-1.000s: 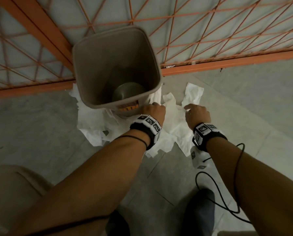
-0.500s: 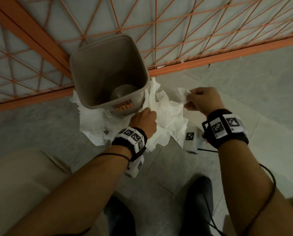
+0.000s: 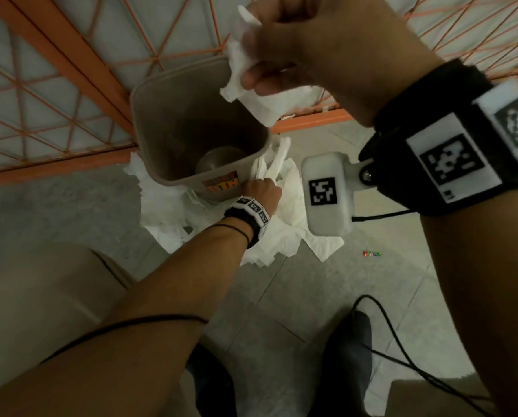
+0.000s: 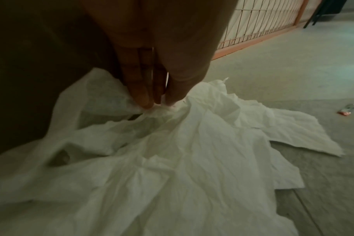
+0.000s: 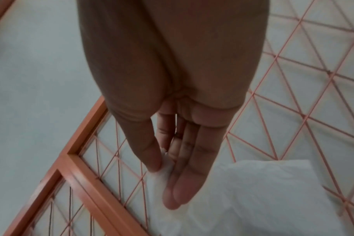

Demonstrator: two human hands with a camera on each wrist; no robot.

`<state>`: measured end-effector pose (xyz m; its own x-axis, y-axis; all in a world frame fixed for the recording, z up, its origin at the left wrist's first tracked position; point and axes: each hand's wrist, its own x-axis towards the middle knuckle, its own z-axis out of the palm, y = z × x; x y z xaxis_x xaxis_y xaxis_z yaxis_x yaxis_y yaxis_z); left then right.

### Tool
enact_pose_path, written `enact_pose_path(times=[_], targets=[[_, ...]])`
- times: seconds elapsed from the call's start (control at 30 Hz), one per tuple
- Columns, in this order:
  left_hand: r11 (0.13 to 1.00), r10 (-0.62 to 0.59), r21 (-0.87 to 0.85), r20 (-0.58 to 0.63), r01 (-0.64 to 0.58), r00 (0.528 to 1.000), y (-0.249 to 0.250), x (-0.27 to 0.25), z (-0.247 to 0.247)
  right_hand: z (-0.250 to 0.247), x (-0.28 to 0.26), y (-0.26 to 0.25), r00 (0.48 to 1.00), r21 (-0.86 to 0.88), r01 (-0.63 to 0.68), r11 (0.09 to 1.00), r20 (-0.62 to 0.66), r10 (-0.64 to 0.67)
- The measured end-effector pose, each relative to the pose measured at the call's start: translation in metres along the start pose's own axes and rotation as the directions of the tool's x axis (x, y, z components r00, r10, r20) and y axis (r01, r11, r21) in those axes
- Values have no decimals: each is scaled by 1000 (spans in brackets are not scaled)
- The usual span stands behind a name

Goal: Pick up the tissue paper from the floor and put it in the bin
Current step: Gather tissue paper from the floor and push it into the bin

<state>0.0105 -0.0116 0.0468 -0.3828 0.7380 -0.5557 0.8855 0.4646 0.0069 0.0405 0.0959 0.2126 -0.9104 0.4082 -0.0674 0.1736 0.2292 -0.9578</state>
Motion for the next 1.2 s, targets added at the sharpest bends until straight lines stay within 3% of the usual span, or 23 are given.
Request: enact_pose_path(times=[0.17, 0.33, 0.43, 0.53, 0.6, 0.67, 0.77, 0.83, 1.03, 1.1, 1.2], targets=[[999, 34, -39, 1, -34, 999, -7, -13, 12, 20, 23, 2, 989, -132, 53, 990, 141, -35], [935, -93, -352, -109, 49, 990, -9, -21, 24, 23, 23, 5, 946, -328, 34, 944, 314, 75], [877, -131, -481, -199, 19, 971, -9, -44, 11, 8, 20, 13, 972, -220, -35, 975, 219, 84], [840, -115, -540, -284, -60, 952, -17, -74, -17, -8, 18, 40, 991, 17, -128, 992, -42, 129], [796, -107, -590, -355, -134, 929, -26, -98, -43, -11, 16, 71, 943, 153, -192, 969, -244, 225], [741, -109, -634, -441, -223, 891, -38, -124, -69, -6, 10, 113, 873, 116, -318, 941, -351, 338], [700, -173, -634, -598, -329, 783, -67, -145, -103, 14, -3, 181, 780, -27, -570, 822, -333, 530], [728, -217, -600, -661, -331, 719, -91, -139, -116, 31, -13, 218, 721, -133, -681, 720, -294, 627], [842, -299, -514, -698, -165, 650, -127, -81, -116, 80, -34, 279, 668, -307, -743, 594, -294, 683], [890, -259, -441, -701, -117, 664, -131, -63, -107, 86, -37, 291, 661, -336, -749, 571, -323, 677], [909, -261, -417, -601, -18, 756, -131, -47, -89, 90, -38, 300, 674, -387, -736, 555, -344, 654]])
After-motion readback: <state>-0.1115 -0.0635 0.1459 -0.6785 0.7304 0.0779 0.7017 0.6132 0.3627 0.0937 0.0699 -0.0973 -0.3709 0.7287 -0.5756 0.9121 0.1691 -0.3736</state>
